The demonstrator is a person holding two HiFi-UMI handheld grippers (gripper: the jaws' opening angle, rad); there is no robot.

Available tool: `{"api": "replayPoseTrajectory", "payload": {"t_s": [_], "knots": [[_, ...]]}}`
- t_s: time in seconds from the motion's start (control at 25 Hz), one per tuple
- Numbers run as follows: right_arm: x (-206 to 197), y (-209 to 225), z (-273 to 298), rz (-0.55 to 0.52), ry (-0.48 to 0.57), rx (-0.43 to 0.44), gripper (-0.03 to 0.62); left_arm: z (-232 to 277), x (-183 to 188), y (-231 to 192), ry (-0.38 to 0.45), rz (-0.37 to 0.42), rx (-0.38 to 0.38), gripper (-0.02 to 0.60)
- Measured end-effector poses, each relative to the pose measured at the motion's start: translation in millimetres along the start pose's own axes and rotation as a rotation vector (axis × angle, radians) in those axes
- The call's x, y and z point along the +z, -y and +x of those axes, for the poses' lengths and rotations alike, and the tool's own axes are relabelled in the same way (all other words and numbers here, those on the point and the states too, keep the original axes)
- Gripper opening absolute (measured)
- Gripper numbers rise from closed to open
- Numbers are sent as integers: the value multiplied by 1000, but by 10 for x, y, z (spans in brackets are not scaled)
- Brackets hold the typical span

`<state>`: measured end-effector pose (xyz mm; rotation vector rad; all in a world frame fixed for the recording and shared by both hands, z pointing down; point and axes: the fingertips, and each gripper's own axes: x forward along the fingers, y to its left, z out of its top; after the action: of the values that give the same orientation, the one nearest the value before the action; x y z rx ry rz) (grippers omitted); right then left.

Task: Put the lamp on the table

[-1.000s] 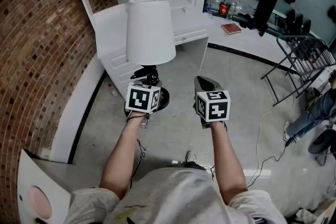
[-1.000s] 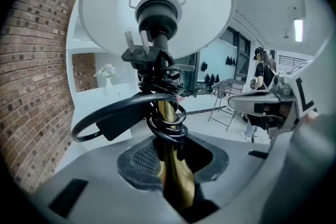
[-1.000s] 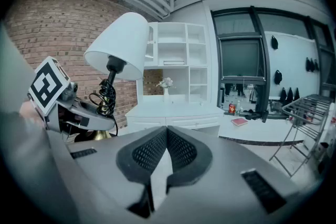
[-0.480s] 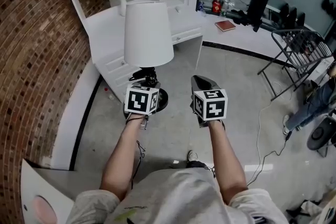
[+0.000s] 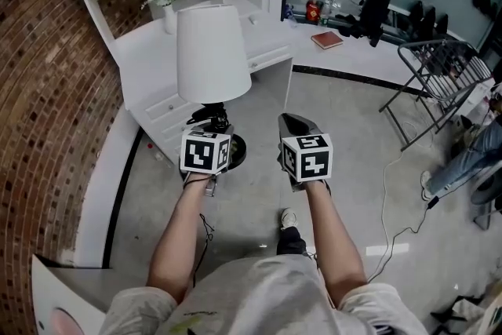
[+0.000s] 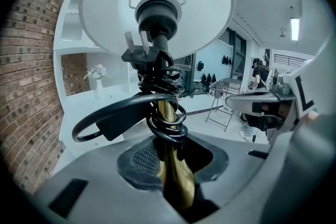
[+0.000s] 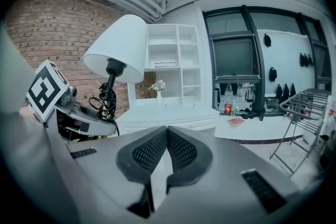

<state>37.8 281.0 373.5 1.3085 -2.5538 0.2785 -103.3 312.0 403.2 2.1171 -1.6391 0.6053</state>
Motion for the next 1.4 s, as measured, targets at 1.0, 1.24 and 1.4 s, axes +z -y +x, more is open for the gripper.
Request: {"api": "replayPoseTrajectory", "payload": {"t_s": [1.0,1.24,1.4], "knots": [[609,1728,1333,-27,-14,109,6,1850,1355,279,-7,-25,64,104],[603,1969,1479,-31,-27,129,6,2093,1519,363,-4,-33,73,104],[617,2076,1563,-36,-35,140,6,2228,1595,370,-7,-37,79,104]]}}
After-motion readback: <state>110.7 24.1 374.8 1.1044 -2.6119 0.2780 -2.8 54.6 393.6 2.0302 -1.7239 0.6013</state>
